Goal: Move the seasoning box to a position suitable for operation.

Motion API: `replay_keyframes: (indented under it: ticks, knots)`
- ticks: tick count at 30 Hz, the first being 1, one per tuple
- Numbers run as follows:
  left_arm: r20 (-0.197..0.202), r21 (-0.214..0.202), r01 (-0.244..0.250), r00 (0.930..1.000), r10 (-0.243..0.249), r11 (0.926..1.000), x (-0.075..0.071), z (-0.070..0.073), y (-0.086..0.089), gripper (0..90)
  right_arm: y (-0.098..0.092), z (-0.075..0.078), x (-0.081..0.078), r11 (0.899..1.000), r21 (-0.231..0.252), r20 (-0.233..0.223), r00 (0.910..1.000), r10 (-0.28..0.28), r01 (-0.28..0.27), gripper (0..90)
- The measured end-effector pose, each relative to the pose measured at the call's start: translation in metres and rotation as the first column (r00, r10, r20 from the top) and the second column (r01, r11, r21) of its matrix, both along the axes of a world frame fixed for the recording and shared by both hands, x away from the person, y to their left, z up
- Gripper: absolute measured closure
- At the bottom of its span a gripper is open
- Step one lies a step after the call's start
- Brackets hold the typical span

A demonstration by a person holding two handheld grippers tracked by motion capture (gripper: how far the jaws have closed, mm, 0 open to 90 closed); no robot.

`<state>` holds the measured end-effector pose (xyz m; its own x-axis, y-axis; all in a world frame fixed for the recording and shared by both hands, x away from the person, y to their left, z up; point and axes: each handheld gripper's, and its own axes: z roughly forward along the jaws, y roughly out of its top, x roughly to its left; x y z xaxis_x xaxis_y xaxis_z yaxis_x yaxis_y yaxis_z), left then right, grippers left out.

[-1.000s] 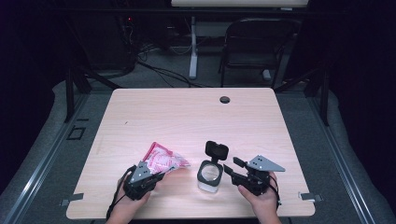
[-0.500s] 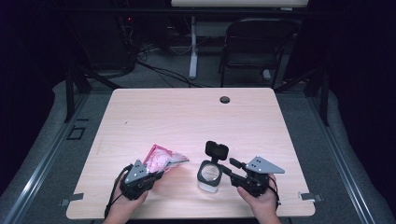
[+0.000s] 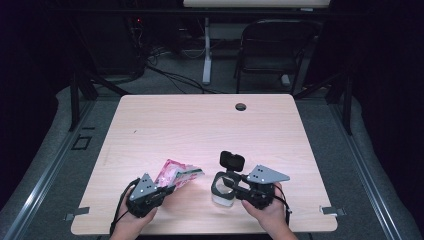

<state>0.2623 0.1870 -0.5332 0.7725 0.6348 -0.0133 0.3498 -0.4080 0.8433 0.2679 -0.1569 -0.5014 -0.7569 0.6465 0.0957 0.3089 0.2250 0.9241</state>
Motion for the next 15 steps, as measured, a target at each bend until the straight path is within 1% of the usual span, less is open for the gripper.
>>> replay_keyframes:
  ticks: [2, 4, 5, 7, 8, 9, 11, 13, 15]
  knots:
    - [0.004, -0.005, 0.005, 1.0, -0.005, 1.0, -0.001, 0.002, 0.001, 90.0, 0.006, 0.001, 0.004, 1.0, 0.002, -0.013, 0.9997, 0.022, -0.022, 69.4]
    - [0.007, 0.003, 0.026, 0.9996, -0.026, 0.9997, -0.003, 0.003, -0.001, 90.0, 0.013, 0.001, 0.009, 0.999, 0.002, -0.019, 0.9992, 0.035, -0.035, 68.1]
    - [0.011, 0.016, 0.04, 0.9991, -0.04, 0.9991, -0.004, 0.004, -0.003, 90.0, 0.016, 0.001, 0.011, 0.999, 0.005, -0.024, 0.9987, 0.045, -0.045, 67.5]
    - [0.01, 0.016, 0.062, 0.998, -0.062, 0.998, -0.007, 0.005, -0.006, 90.0, 0.023, 0.0, 0.015, 0.998, 0.004, -0.029, 0.9977, 0.061, -0.061, 65.4]
    - [0.015, 0.01, 0.078, 0.9969, -0.078, 0.9969, -0.009, 0.006, -0.009, 90.0, 0.029, -0.002, 0.019, 0.996, 0.006, -0.04, 0.9954, 0.087, -0.087, 63.8]
    - [0.015, 0.01, 0.078, 0.9969, -0.078, 0.9969, -0.009, 0.006, -0.009, 90.0, 0.031, -0.003, 0.02, 0.995, 0.009, -0.048, 0.9935, 0.103, -0.103, 62.9]
    - [0.022, 0.01, 0.095, 0.9952, -0.095, 0.9955, -0.011, 0.007, -0.009, 90.0, 0.034, -0.003, 0.02, 0.993, 0.008, -0.048, 0.9923, 0.114, -0.114, 61.6]
    - [0.021, 0.006, 0.104, 0.9944, -0.104, 0.9946, -0.013, 0.008, -0.01, 90.0, 0.039, -0.003, 0.022, 0.993, -0.015, -0.034, 0.9931, 0.113, -0.113, 58.6]
    - [0.021, 0.011, 0.108, 0.9939, -0.108, 0.9941, -0.014, 0.008, -0.009, 90.0, 0.044, -0.004, 0.025, 0.994, -0.019, -0.034, 0.9936, 0.108, -0.109, 58.6]
